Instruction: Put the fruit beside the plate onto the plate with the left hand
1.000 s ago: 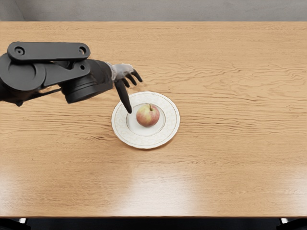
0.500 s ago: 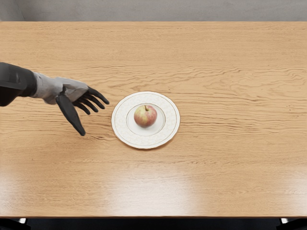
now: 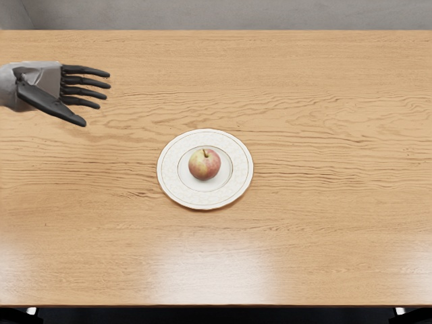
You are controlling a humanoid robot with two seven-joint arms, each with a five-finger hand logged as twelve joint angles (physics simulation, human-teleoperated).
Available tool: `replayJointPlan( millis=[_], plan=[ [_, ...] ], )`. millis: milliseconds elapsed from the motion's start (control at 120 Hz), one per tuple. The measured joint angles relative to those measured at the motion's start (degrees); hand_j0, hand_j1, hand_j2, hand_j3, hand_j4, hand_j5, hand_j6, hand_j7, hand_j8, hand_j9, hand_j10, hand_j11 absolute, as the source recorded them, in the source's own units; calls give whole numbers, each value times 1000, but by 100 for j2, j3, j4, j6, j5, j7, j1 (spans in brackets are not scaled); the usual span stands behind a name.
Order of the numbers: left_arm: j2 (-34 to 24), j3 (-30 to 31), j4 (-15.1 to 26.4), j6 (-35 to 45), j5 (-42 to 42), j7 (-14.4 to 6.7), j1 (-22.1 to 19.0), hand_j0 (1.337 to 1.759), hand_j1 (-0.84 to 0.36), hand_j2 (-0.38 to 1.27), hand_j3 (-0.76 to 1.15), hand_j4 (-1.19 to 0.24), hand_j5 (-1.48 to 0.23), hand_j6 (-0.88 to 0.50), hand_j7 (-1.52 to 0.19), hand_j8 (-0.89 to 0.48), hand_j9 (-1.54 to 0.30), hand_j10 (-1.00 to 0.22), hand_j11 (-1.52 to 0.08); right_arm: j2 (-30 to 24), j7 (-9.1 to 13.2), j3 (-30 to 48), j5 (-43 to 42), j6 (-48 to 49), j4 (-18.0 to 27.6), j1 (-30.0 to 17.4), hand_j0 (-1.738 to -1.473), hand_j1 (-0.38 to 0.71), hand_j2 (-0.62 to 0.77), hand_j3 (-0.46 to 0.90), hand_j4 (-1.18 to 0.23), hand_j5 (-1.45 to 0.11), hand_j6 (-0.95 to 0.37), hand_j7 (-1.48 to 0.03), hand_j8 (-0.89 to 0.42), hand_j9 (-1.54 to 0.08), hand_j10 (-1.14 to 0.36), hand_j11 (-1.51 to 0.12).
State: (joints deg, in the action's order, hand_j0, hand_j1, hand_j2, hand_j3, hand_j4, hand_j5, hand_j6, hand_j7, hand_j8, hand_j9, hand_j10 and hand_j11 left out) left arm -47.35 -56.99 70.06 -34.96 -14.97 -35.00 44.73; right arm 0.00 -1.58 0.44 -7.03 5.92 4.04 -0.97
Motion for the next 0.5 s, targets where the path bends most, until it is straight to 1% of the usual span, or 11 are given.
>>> replayJointPlan(
  millis=[125,200,233,308,392,500],
  plan=[
    [251,-38,-108,-5,67,0,-120,1658,48,51,0,-252,-327,-252,-327,-252,-327,-251,-327,0,0,0,0,-1,0,0,-1658,-305,-7,0,-37,-47,-37,-47,-37,-47,-37,-47],
    [547,-41,-134,-6,102,0,-123,1658,49,51,0,-251,-326,-251,-326,-251,-326,-251,-326,0,0,0,0,-1,0,0,-1658,-305,-7,0,-37,-47,-37,-47,-37,-47,-37,-47],
    [619,-46,-138,-5,137,0,-228,1658,49,51,0,-251,-326,-251,-326,-251,-326,-251,-326,0,0,0,0,-1,0,0,-1658,-305,-7,0,-37,-47,-37,-47,-37,-47,-37,-47],
    [585,-74,-159,-6,357,0,-372,1658,49,51,0,-251,-326,-251,-326,-251,-326,-251,-326,0,0,0,0,0,0,0,-1658,-305,-7,0,-37,-47,-37,-47,-37,-47,-37,-47],
    [575,-109,-332,-6,589,0,-528,1658,49,51,0,-251,-326,-251,-326,-250,-326,-250,-326,0,0,0,0,-1,0,0,-1658,-305,-7,0,-37,-47,-37,-47,-37,-47,-37,-47],
    [542,-175,-459,-6,791,0,-625,1658,49,51,0,-250,-326,-250,-326,-250,-326,-250,-326,0,0,0,0,0,0,0,-1658,-305,-7,0,-37,-47,-37,-47,-37,-47,-37,-47]
  ],
)
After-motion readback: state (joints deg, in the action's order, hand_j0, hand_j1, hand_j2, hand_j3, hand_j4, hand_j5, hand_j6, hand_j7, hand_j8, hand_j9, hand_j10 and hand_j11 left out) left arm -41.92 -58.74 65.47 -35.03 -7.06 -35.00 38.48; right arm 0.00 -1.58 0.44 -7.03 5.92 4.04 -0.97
